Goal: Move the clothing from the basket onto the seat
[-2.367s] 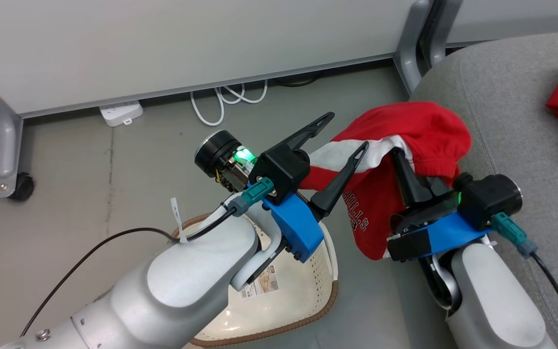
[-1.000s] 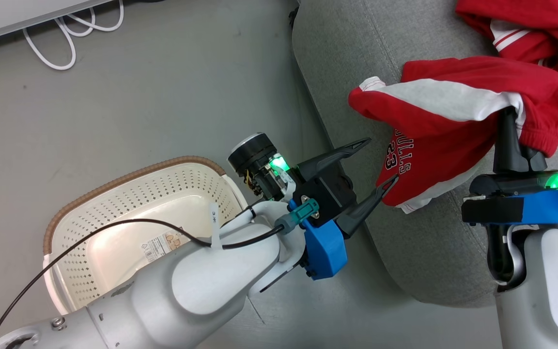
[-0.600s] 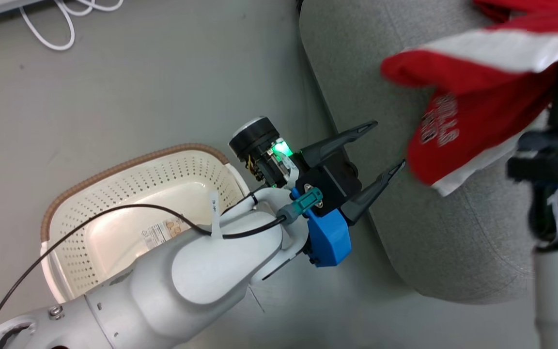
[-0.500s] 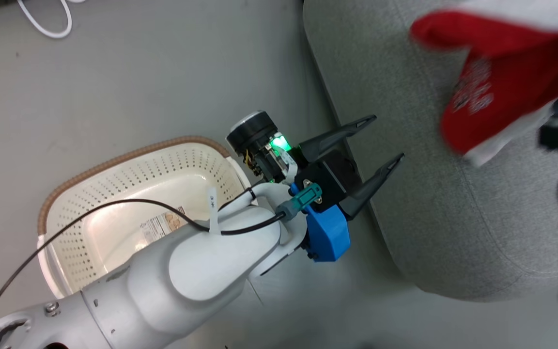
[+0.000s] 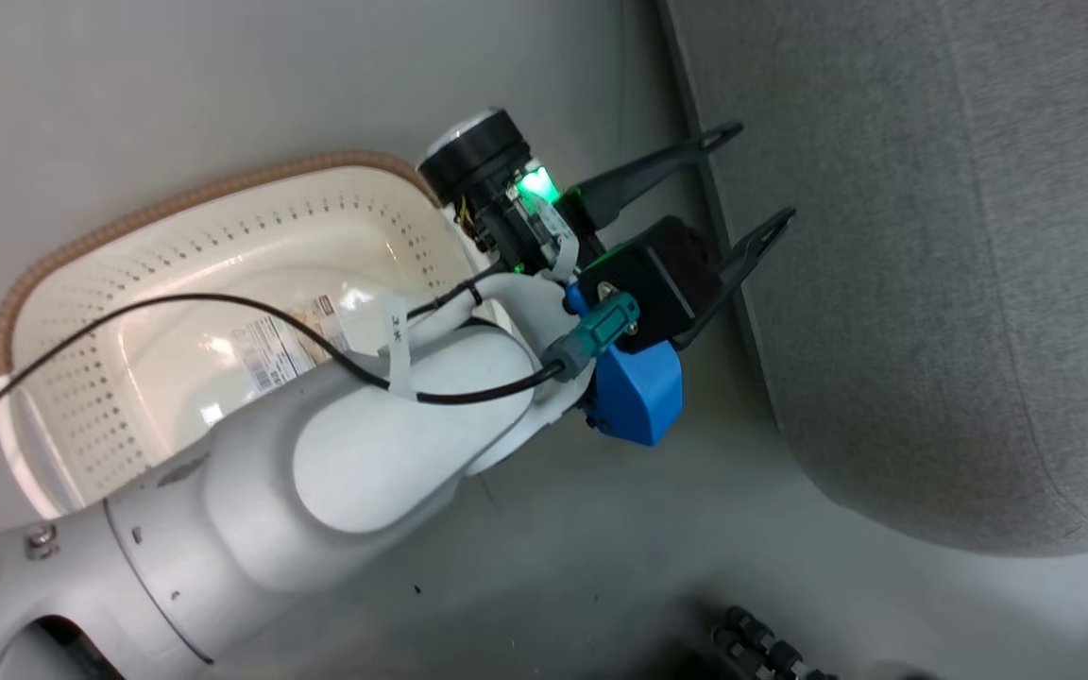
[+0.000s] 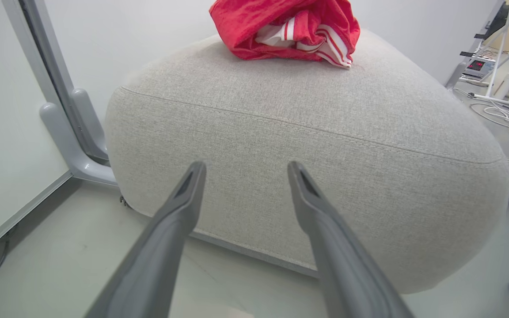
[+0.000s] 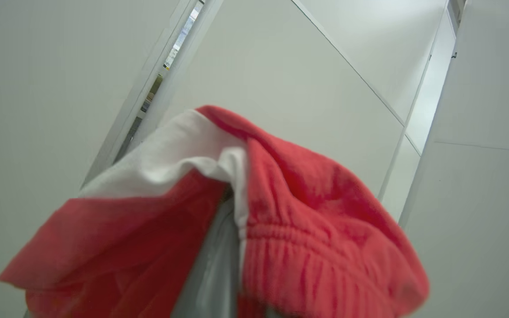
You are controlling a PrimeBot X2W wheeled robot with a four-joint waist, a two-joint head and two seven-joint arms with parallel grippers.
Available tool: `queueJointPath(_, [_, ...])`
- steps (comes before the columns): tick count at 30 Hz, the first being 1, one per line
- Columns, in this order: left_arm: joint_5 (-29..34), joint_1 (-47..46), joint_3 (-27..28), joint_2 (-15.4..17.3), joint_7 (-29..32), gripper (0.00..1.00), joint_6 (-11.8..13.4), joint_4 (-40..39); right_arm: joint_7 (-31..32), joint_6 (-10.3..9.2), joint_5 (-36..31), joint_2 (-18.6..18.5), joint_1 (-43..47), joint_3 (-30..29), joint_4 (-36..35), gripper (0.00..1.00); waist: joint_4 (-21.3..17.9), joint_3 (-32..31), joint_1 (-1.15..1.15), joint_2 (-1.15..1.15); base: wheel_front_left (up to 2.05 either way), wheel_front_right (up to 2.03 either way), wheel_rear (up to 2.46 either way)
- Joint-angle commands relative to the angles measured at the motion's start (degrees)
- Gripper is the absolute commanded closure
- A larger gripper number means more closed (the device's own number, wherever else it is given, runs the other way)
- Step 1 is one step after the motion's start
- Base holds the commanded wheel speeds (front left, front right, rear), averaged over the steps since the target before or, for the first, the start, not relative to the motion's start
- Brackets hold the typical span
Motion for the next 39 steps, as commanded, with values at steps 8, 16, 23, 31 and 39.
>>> queueJointPath(8, [1.86,-3.86,0.34,2.97,1.90,0.00,0.63,-2.67,0.02,-0.04,-0.47,-2.73,-0.80,-6.97,9.69,1.00,-1.58,8.23,-0.01,0.00,0.00,0.00,0.00])
queueJointPath(16, [2.63,-4.61,-0.41,3.17,2.92,0.00,0.65,-4.17,0.02,-0.04,-2.94,1.89,2.29,-6.75,18.16,1.00,-1.01,10.94,-0.01,0.00,0.00,0.00,0.00])
queueJointPath(23, [2.51,-4.58,-0.56,3.42,2.61,0.00,0.74,-4.50,0.02,-0.04,-4.80,6.79,5.43,-6.20,21.30,1.00,-0.41,11.74,-0.01,0.00,0.00,0.00,0.00])
queueJointPath(31, [2.29,-4.67,-0.61,3.56,2.15,0.00,1.14,-4.17,0.02,-0.04,-6.98,11.71,5.68,-7.11,20.89,0.00,-0.18,10.63,-0.01,0.00,0.00,0.00,0.00])
queueJointPath(39, [1.12,-1.97,-0.40,2.54,-0.95,0.00,1.58,-2.63,0.02,-0.04,-8.84,16.11,11.96,-8.15,18.13,0.00,0.12,5.42,-0.01,0.00,0.00,0.00,0.00])
